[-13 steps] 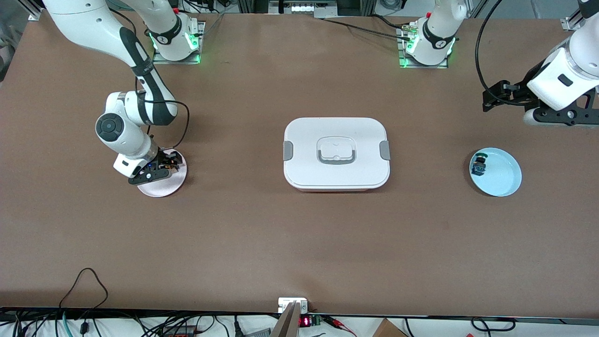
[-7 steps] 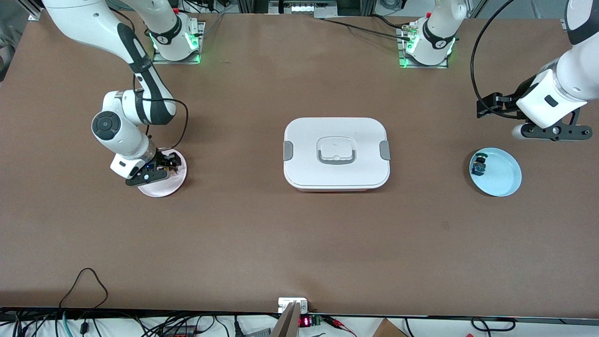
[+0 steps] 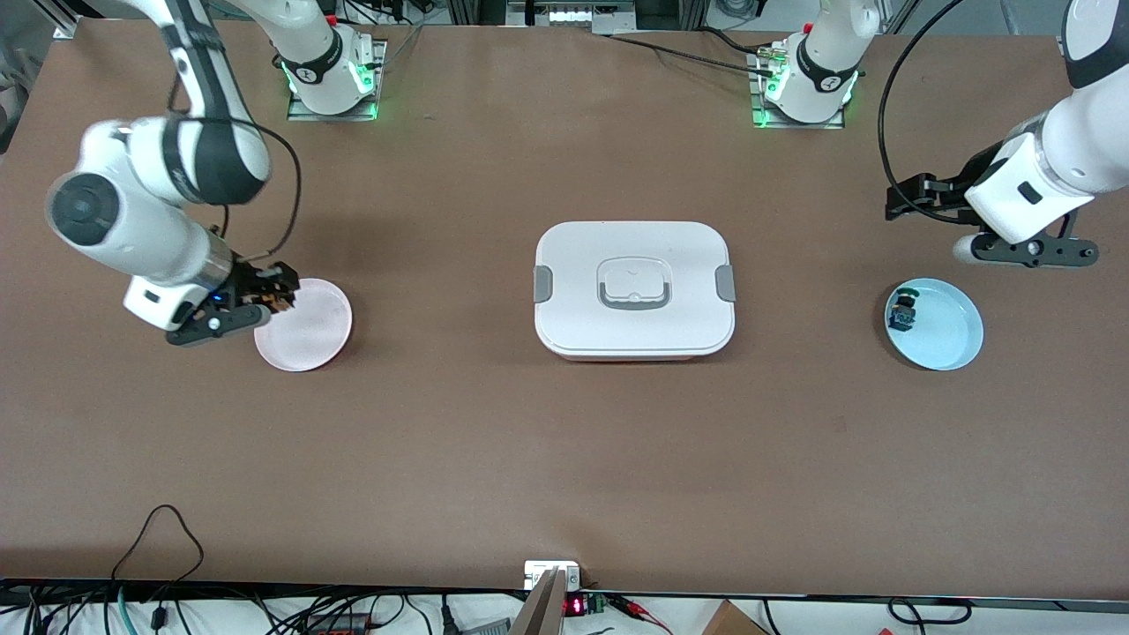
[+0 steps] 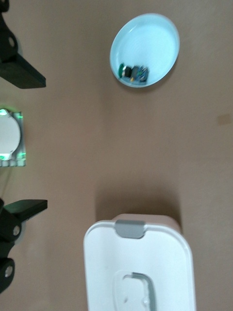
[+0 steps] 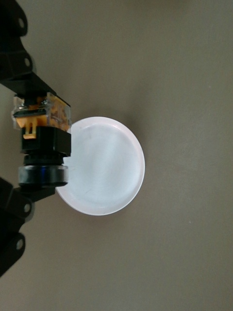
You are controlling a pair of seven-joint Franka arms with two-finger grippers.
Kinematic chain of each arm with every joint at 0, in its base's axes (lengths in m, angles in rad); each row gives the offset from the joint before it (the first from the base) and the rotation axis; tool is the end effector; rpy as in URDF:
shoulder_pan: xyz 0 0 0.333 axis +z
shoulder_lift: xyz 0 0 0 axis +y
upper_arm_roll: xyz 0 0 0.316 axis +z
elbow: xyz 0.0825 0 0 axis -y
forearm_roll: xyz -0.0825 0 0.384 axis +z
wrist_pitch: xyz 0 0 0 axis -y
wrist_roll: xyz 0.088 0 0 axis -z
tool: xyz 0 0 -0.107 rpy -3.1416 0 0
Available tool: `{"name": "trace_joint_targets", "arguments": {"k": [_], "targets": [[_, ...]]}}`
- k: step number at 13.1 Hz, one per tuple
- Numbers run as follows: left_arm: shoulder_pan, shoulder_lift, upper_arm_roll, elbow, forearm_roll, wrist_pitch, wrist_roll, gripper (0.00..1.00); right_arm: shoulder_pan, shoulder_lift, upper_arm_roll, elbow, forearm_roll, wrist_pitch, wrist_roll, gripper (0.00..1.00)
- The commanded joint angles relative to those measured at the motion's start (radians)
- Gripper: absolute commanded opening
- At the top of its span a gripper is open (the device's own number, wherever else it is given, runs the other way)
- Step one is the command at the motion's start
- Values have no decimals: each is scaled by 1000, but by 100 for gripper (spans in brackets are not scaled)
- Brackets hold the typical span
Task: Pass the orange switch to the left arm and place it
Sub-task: 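Lift the switch with the right gripper while the left gripper rises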
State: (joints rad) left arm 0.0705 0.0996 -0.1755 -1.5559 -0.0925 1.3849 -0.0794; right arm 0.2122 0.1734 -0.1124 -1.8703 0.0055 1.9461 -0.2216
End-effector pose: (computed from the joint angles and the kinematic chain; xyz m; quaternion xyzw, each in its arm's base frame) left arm 0.5552 -0.0653 0.5638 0.9893 -0.0158 -0.1384 0.0423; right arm 0.5890 0.0619 0.4141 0.9861 0.1591 -0.0486 0.0043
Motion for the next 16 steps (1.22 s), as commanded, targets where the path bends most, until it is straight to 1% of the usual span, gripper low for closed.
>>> {"name": "trace_joint_targets", "arguments": {"k": [1, 2, 3, 5, 6, 7, 9, 12, 14, 15, 16], "targets": [[14, 32, 4, 7, -139, -73, -10, 100, -5, -15, -9, 165, 5, -200, -48, 5], [34, 48, 4, 4, -198, -93, -11, 100, -5, -23, -7, 212, 7, -254, -64, 5], [48, 67, 5, -4, -299, -107, -14, 100, -5, -34, -7, 230, 5, -275, -67, 5], [83, 121, 5, -7, -496, -106, -14, 100, -1, -51, -3, 232, 8, -274, -87, 5], [113, 144, 5, -9, -629, -102, -13, 100, 1, -52, 0, 233, 11, -271, -94, 5], [141, 182, 5, -22, -791, -105, -13, 100, 2, -52, 2, 232, 14, -269, -116, 5], [143, 193, 7, -67, -1035, -78, -8, 100, 7, -54, 8, 233, 47, -266, -189, 5], [137, 190, -1, -104, -1180, -24, -8, 100, 35, -60, 20, 234, 129, -250, -268, 5], [126, 181, -10, -136, -1262, 6, 13, 100, 42, -58, 22, 234, 177, -233, -397, 5], [126, 172, -41, -136, -1295, 22, 38, 100, 42, -57, 20, 232, 233, -225, -463, 6], [124, 164, -48, -138, -1309, 45, 56, 100, 41, -48, 19, 232, 302, -222, -552, 6]]}}
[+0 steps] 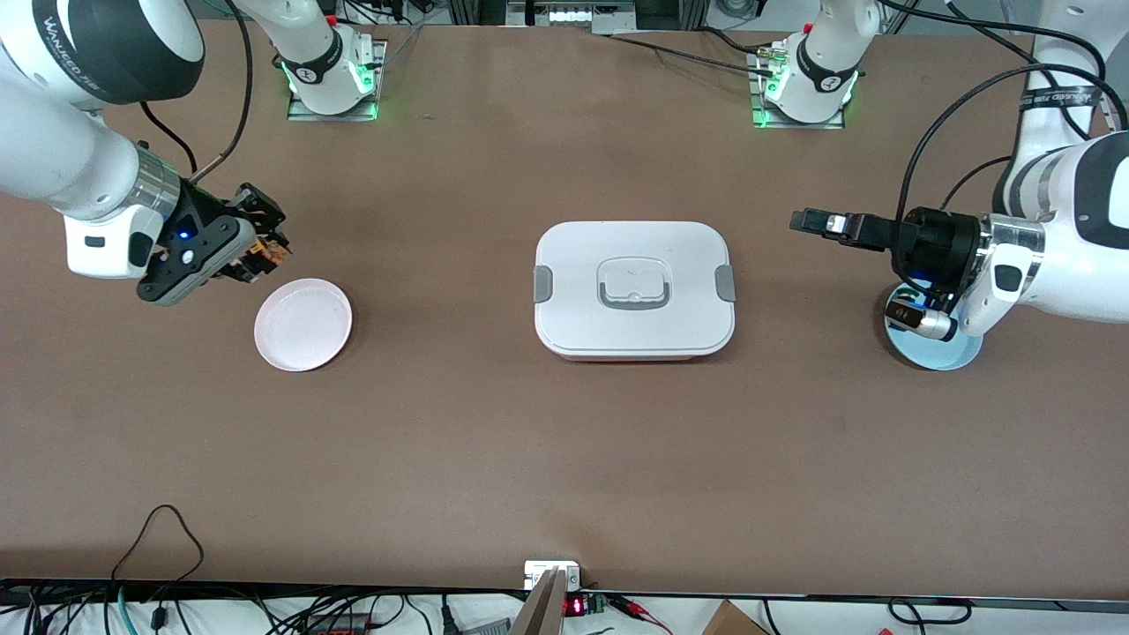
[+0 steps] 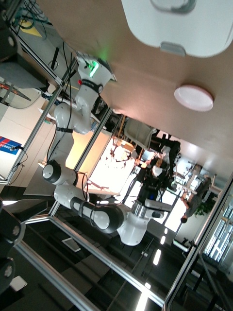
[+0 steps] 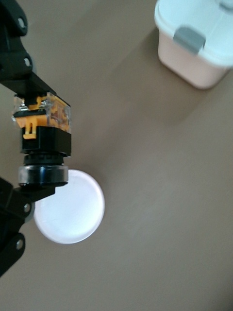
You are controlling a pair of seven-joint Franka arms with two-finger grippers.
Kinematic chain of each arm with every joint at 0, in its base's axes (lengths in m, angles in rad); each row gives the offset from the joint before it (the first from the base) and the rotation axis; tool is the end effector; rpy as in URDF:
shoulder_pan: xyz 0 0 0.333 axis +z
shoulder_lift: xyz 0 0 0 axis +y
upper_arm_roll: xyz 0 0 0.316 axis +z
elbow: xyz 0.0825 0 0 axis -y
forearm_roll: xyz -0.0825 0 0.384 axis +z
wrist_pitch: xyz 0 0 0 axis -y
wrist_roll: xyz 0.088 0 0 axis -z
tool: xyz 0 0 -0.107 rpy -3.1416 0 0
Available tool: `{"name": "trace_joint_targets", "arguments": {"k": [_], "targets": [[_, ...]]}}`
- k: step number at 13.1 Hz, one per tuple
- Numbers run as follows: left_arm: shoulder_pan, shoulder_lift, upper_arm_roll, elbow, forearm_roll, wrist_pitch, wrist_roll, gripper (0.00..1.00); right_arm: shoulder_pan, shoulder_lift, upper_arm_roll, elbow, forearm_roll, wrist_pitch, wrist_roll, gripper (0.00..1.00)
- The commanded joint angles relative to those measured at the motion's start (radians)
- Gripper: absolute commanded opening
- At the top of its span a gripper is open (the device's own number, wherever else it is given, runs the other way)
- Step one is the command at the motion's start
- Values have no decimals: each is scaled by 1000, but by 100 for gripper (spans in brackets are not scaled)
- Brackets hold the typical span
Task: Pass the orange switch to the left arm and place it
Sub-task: 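Carry the switch over the box toward the left gripper, left gripper grasps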
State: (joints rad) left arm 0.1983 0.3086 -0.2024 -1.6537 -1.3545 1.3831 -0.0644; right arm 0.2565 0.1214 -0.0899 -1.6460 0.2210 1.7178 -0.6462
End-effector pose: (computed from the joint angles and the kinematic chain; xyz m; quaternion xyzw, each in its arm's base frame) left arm 0.6121 -0.1055 0.4998 0.7257 0.0805 -0.2411 0.6393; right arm 0.5837 0.1214 0.5336 -0.9206 -0.3759 -0.0009 0.1061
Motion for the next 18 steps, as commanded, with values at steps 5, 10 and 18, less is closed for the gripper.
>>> {"name": "trace_joint_targets", "arguments": {"k": [5, 10, 18], "targets": [[-7, -40, -133, -69, -133, 175, 161, 100, 18, 60, -1, 5, 470, 54, -398, 6], [-10, -20, -273, -129, -296, 368, 330, 100, 133, 87, -1, 5, 737, 147, -400, 0], [-192, 36, -305, -150, -604, 599, 460, 100, 270, 139, -1, 8, 1181, 305, -608, 0]]}}
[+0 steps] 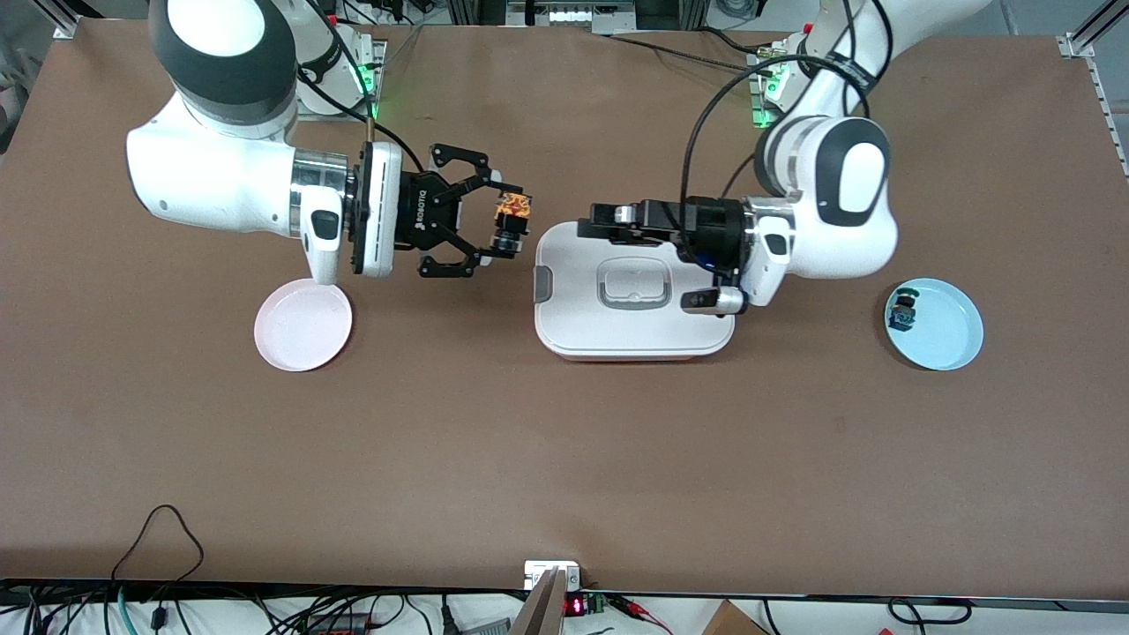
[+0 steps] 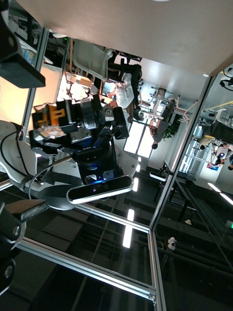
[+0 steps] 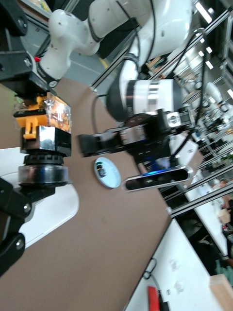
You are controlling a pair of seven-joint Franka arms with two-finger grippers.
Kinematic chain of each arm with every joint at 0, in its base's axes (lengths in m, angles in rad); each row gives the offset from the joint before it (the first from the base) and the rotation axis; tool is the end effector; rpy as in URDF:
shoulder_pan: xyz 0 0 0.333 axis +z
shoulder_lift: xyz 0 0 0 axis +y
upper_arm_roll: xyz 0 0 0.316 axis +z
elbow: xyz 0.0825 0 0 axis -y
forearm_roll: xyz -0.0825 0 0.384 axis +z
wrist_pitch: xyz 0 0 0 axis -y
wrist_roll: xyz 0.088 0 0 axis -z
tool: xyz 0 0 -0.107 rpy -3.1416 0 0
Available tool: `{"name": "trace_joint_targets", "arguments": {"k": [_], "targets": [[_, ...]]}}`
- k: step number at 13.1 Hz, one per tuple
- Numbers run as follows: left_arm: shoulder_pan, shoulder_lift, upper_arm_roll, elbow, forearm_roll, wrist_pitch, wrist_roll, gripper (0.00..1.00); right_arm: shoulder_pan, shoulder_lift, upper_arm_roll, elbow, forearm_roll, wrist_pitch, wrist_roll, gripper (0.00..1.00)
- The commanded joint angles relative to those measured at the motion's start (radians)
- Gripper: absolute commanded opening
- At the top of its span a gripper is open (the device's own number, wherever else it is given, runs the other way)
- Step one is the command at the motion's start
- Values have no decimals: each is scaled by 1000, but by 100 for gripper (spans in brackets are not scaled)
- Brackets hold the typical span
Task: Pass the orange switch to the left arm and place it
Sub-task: 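Carry the switch over the box toward the left gripper, left gripper grasps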
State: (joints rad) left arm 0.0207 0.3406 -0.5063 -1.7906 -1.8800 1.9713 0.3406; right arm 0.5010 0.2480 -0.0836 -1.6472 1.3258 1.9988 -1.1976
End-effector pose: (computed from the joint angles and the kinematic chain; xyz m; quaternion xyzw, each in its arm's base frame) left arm 0.5750 -0.3323 0.4554 0.6246 0.1207 -0.1105 0.7637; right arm 0.5779 0.3269 0.5205 -0.7105 -0.4180 -0.2542 0.5058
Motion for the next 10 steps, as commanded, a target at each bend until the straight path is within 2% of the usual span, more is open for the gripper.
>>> {"name": "trace_joint_targets", "arguments": {"k": [1, 2, 7, 9, 10], "targets": [[-30, 8, -1, -27, -126, 11, 72, 100, 33, 14, -7, 9, 98, 35, -66, 0], [-42, 6, -1, -36, -161, 11, 87, 100, 39, 14, -7, 9, 119, 43, -66, 0], [-68, 5, -1, -49, -166, 12, 95, 98, 62, 19, -7, 9, 153, 72, -66, 0], [-70, 5, -5, -46, -166, 11, 95, 74, 65, 19, -7, 9, 153, 84, -65, 0], [-68, 0, -9, -47, -165, 9, 95, 47, 68, 19, -7, 9, 155, 90, -59, 0]]}}
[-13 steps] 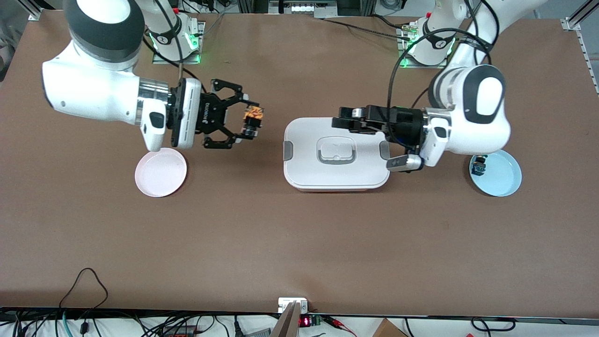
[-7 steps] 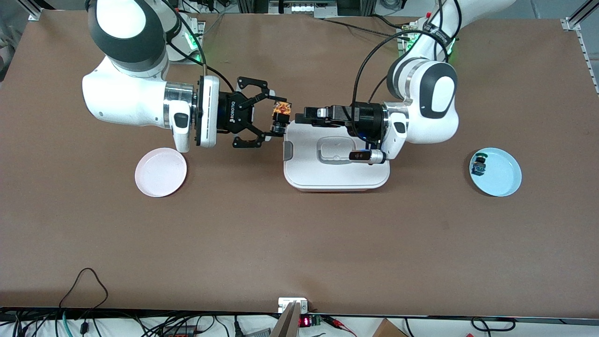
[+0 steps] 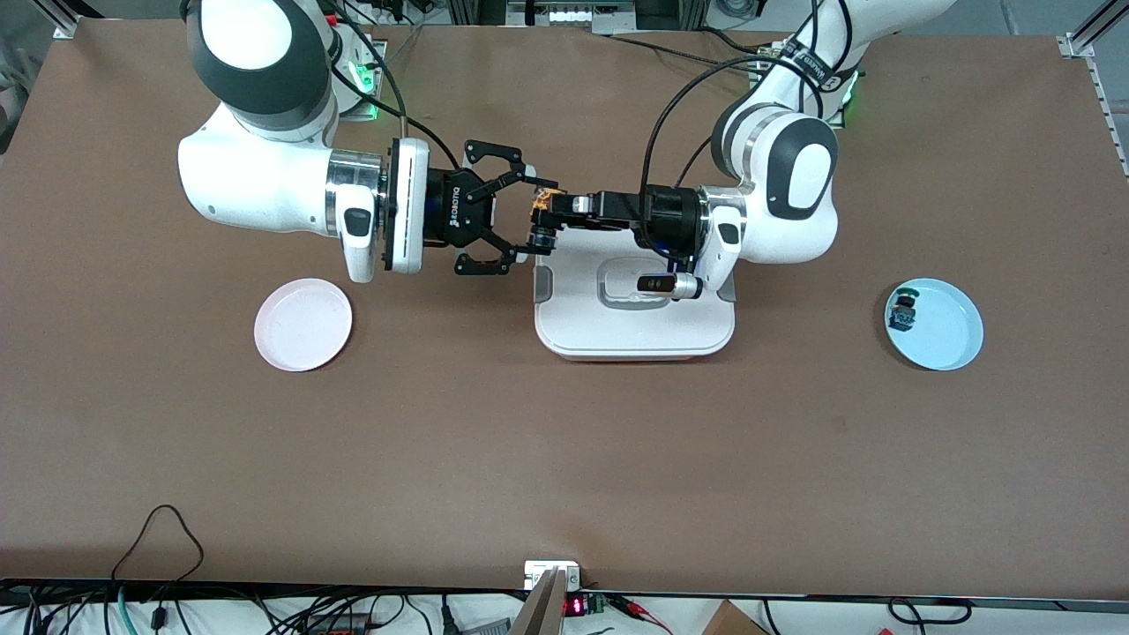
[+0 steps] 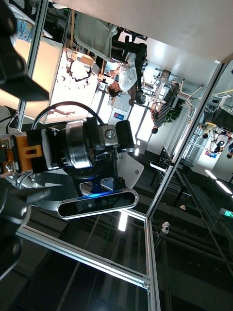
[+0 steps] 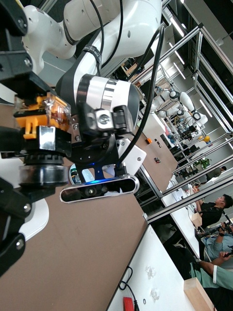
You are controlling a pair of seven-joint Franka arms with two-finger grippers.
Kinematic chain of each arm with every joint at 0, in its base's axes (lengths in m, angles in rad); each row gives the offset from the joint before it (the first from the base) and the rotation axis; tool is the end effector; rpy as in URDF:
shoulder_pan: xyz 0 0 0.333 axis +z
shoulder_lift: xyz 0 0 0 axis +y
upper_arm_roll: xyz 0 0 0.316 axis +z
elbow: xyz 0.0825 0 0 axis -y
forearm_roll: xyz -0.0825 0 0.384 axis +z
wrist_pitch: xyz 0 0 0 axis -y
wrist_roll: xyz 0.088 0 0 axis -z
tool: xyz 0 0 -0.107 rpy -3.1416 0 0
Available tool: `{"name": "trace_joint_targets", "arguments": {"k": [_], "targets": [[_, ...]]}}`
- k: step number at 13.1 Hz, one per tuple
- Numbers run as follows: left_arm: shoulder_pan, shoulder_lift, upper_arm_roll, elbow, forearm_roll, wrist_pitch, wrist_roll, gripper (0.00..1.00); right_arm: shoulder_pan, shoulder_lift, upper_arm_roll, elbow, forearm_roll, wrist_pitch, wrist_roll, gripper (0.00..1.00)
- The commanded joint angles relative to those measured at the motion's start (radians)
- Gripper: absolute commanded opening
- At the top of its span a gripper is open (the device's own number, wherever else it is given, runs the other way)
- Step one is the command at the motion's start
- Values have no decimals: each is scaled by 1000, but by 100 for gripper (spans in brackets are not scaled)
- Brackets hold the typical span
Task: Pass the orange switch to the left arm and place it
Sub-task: 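Open the right gripper and draw it back while the left gripper holds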
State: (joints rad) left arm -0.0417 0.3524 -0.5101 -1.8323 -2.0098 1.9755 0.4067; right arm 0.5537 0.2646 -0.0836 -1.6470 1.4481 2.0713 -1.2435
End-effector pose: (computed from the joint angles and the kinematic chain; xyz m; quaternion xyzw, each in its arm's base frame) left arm 0.5511 -0.3669 0.4347 0.5949 0.1383 -0.1247 0.7819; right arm 0.5718 0.3547 0.5163 -0.6964 -0.3938 -0.2826 0.5292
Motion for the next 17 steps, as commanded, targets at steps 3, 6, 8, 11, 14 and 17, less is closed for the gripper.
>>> {"name": "trace_joint_targets", "arguments": {"k": [3, 6, 8, 11, 14, 17], "targets": [[-4, -13, -5, -4, -35, -1, 27, 28, 15, 2, -7, 7, 34, 19, -5, 0], [-1, -15, -5, -4, -35, -4, 27, 20, 18, 2, -7, 7, 67, 21, -2, 0], [-1, -15, -5, -4, -33, -4, 27, 20, 18, 2, -7, 7, 67, 27, -2, 39], [11, -19, -5, -4, -29, -7, 29, 20, 6, 2, -8, 7, 67, 33, -4, 100], [48, -36, -2, -5, -15, -35, 24, 20, -38, -10, -19, 10, 57, -15, 38, 100], [115, -52, -2, -5, 139, -38, 18, 21, -136, -22, -30, 33, -19, -184, 62, 100]]}}
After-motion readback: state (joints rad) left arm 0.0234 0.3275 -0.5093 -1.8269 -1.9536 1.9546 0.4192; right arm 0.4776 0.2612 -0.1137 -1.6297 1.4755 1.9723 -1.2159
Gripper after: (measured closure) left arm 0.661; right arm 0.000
